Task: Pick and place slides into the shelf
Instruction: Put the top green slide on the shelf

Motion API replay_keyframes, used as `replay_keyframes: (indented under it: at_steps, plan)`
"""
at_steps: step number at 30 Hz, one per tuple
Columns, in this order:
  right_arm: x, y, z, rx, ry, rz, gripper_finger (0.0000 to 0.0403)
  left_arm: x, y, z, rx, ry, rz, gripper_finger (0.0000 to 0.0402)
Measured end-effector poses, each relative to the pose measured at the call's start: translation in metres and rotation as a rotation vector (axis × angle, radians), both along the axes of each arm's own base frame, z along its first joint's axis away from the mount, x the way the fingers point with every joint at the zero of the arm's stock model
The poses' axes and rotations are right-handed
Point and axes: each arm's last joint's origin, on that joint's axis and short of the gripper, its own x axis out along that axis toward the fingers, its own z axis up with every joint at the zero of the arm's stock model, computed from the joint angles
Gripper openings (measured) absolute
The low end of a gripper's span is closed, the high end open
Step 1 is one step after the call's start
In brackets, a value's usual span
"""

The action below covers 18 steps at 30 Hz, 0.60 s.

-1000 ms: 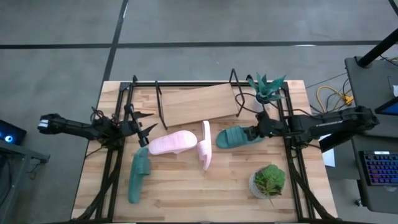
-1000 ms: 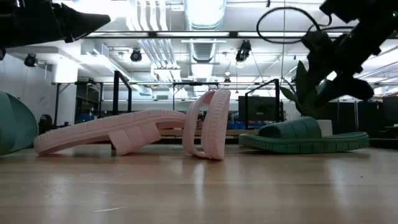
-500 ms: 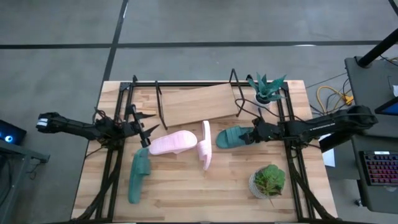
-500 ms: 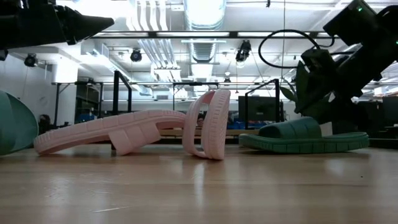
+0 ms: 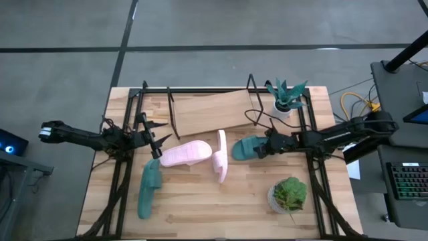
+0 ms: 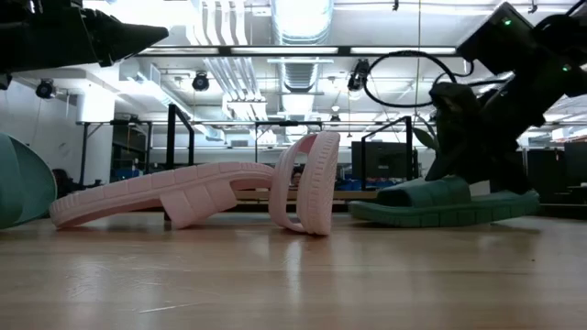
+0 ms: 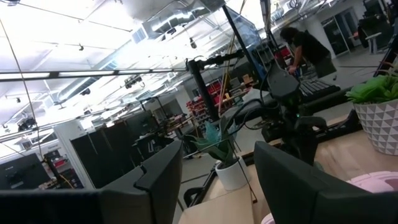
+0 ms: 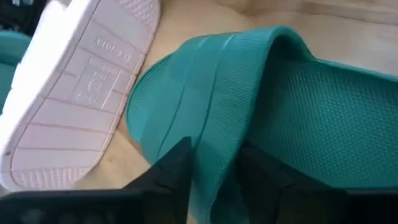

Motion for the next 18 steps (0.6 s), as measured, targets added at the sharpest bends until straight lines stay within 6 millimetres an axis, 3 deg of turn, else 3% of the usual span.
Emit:
replay_keyframes:
  at_steps: [5, 10, 18]
  plan:
    - [0.012, 0.001, 0.009, -0.056, 0.001, 0.083, 0.0020, 0.000, 0.000, 0.000, 0.000, 0.000, 0.000, 0.0184]
    - [0.022, 0.005, 0.028, -0.037, 0.021, 0.175, 0.0014, 0.000, 0.000, 0.000, 0.000, -0.001, 0.000, 0.0184]
    - [0.033, 0.003, 0.073, -0.140, 0.053, 0.179, 0.0014, 0.000, 0.000, 0.001, 0.002, -0.006, 0.001, 0.0184]
